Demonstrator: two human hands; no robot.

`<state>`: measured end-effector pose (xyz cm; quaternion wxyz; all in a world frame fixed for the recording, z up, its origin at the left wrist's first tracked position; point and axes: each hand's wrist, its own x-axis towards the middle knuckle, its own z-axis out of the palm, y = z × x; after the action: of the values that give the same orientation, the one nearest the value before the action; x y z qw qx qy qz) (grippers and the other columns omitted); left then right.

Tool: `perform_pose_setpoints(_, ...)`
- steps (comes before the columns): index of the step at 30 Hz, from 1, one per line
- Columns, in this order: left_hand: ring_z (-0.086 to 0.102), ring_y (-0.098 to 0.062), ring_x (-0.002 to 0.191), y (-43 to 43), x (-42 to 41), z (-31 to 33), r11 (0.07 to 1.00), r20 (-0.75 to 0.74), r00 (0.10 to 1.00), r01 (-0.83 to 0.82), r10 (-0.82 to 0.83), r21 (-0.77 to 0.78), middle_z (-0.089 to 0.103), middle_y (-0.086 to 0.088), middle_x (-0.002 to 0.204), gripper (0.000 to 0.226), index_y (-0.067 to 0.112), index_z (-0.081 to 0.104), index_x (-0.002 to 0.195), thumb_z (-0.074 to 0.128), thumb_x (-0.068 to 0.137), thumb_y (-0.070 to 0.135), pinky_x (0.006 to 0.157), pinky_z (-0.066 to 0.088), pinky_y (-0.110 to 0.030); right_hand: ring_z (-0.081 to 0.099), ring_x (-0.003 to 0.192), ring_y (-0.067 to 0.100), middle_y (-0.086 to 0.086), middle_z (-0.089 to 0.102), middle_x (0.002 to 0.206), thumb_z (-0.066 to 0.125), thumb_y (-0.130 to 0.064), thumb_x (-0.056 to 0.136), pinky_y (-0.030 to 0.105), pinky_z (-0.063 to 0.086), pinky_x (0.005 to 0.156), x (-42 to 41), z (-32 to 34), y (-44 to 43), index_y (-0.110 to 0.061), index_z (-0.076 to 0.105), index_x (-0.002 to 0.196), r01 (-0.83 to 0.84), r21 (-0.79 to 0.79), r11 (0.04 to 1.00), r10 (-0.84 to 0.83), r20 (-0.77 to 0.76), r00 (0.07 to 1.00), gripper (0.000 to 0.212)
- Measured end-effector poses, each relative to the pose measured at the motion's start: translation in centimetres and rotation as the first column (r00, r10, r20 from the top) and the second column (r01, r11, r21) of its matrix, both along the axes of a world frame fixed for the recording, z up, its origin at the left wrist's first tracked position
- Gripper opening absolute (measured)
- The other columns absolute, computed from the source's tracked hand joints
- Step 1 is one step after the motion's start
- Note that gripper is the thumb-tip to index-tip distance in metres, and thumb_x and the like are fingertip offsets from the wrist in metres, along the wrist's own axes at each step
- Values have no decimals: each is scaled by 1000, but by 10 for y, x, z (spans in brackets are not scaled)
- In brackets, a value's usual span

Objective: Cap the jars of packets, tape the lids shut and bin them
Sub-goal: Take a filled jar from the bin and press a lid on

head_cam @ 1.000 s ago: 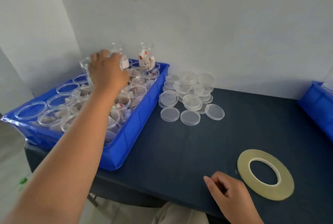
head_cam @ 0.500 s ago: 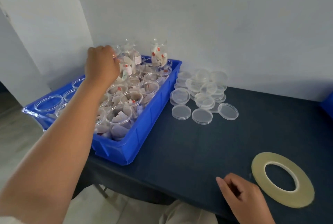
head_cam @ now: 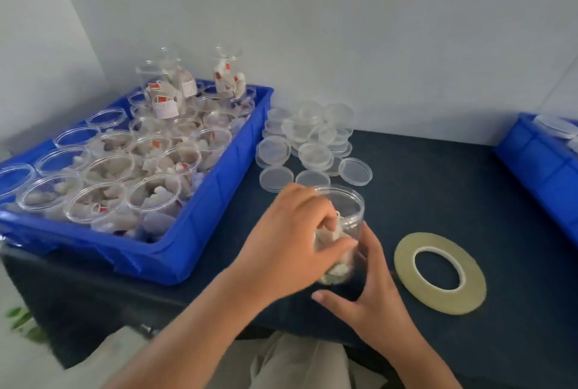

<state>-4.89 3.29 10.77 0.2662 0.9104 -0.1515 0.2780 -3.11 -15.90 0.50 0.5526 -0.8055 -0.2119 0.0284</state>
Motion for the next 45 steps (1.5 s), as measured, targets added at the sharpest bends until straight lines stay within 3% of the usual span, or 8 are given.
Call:
perform_pose_setpoints(11, 70, -5, 109, -11, 97, -46, 717, -396, 886, -113, -239, -687, 75, 15, 109, 35, 29, 73, 109, 54, 102, 57, 91, 57, -21, 66, 118, 2, -26, 64, 126, 95, -51, 63, 22, 55, 95, 12, -8, 5, -64, 44, 122, 294, 238, 926, -287, -67, 956, 79)
perform_pose_setpoints(16, 63, -21, 123, -23, 202, -62, 981, -448, 884, -181, 132, -68, 66, 3, 131, 41, 29, 64, 139, 70, 99, 33, 102, 51, -40, 60, 127, 1, -29, 58, 133, 96, -50, 65, 18, 51, 100, 11, -9, 6, -57, 39, 132, 263, 185, 947, -256, -58, 965, 88)
perform_pose_setpoints(21, 37, -35, 140, -43, 247, -89, 932, -370, 903, -82, 219, 352, 45, -9, 146, 44, 23, 63, 136, 69, 98, 44, 114, 39, -45, 61, 126, 0, -28, 59, 136, 97, -52, 66, 16, 51, 99, 14, -9, 5, -60, 39, 134, 263, 187, 946, -254, -71, 965, 90)
perform_pose_setpoints(26, 38, -37, 141, -41, 242, -104, 942, -276, 950, -47, 146, 333, 46, -10, 149, 25, 17, 70, 99, 66, 102, 41, 113, 37, -44, 63, 125, 1, -27, 60, 135, 97, -51, 67, 15, 52, 96, 15, -8, 5, -65, 39, 131, 264, 193, 945, -258, -56, 965, 87)
perform_pose_setpoints(31, 40, -25, 147, -27, 199, -95, 976, -299, 953, -28, -39, -216, 47, -14, 152, 35, 12, 54, 92, 55, 106, 44, 112, 32, -31, 60, 125, -2, -33, 57, 132, 96, -50, 66, 12, 49, 95, 15, -6, 3, -74, 37, 124, 264, 196, 945, -258, -53, 965, 85)
perform_pose_setpoints(36, 77, -23, 106, -9, 132, -66, 371, -363, 902, -263, -234, -891, 78, 0, 113, 43, 20, 62, 112, 52, 99, 59, 79, 64, -38, 60, 126, 1, -29, 58, 133, 95, -52, 65, 19, 51, 98, 13, -7, 3, -55, 39, 134, 247, 173, 953, -238, -72, 969, 89)
perform_pose_setpoints(40, 80, -28, 92, 4, 81, -50, -43, -258, 903, -290, -344, -956, 81, -7, 106, 32, 15, 59, 120, 49, 112, 44, 64, 63, -35, 63, 121, 8, -22, 59, 130, 94, -56, 66, 31, 57, 98, 10, -8, 4, -50, 39, 135, 227, 122, 966, -220, -64, 973, 88)
perform_pose_setpoints(45, 69, -1, 78, 4, 53, -33, 510, -383, 913, -265, -141, -818, 66, 19, 84, 25, 54, 66, 123, 51, 111, 39, 60, 58, -23, 65, 113, 5, -24, 59, 127, 94, -59, 67, 25, 58, 91, 6, -5, 6, -60, 36, 128, 221, 86, 971, -219, -32, 975, 85)
